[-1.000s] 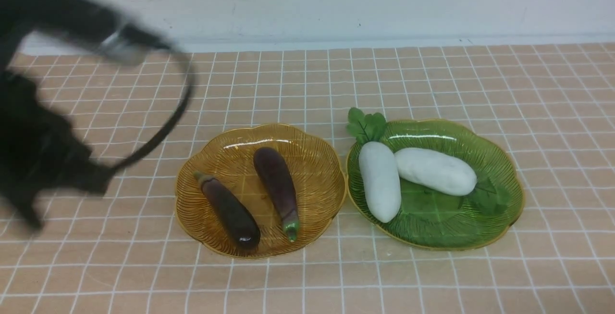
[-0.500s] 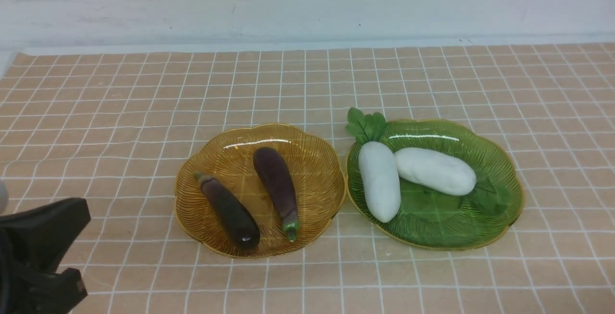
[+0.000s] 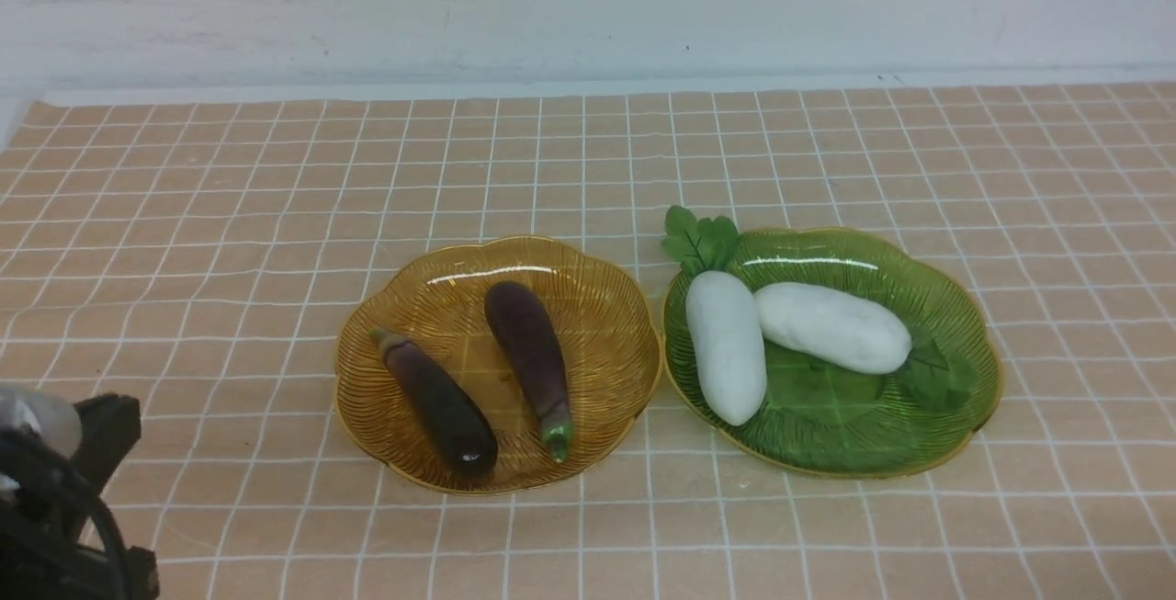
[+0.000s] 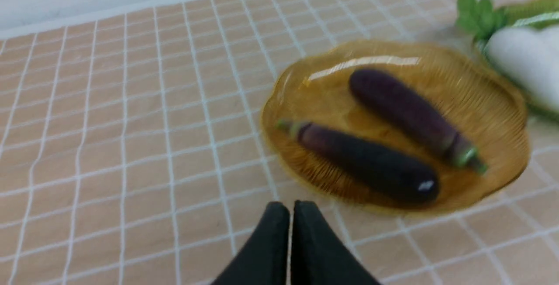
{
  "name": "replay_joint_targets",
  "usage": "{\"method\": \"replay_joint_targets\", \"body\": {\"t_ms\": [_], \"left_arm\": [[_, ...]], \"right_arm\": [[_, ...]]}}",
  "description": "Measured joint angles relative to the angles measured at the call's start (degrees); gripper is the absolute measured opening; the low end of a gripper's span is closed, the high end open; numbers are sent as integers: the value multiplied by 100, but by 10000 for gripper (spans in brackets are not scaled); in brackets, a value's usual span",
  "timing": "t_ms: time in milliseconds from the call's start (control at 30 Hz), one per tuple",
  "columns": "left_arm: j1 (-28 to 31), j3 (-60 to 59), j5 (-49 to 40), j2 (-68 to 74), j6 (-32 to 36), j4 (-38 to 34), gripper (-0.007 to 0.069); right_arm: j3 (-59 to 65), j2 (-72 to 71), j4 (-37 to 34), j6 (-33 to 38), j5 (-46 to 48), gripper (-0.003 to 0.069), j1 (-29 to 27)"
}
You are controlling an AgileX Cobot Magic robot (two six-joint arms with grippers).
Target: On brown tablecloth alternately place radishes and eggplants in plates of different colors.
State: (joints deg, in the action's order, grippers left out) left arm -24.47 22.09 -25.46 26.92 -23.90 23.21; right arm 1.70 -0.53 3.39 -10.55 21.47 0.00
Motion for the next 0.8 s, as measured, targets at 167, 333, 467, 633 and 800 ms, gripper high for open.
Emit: {"method": "replay_joint_targets", "body": {"t_ms": [167, 333, 467, 633, 800], "left_arm": [[718, -634, 22, -717, 1038, -775, -3], [1737, -1343, 242, -1831, 2217, -1835, -3], [2275, -1692, 348, -2306, 2517, -2046, -3], [2783, -2219, 362, -2721, 2535, -2108, -3], [2824, -2370, 354, -2763, 2391, -2127, -3]], "right_arm": [[0, 0, 0, 0, 0, -15, 0], [0, 0, 0, 6, 0, -15, 0], [0, 0, 0, 11, 0, -15, 0], [0, 0, 0, 11, 0, -15, 0], [-5, 0, 0, 11, 2, -15, 0]]}}
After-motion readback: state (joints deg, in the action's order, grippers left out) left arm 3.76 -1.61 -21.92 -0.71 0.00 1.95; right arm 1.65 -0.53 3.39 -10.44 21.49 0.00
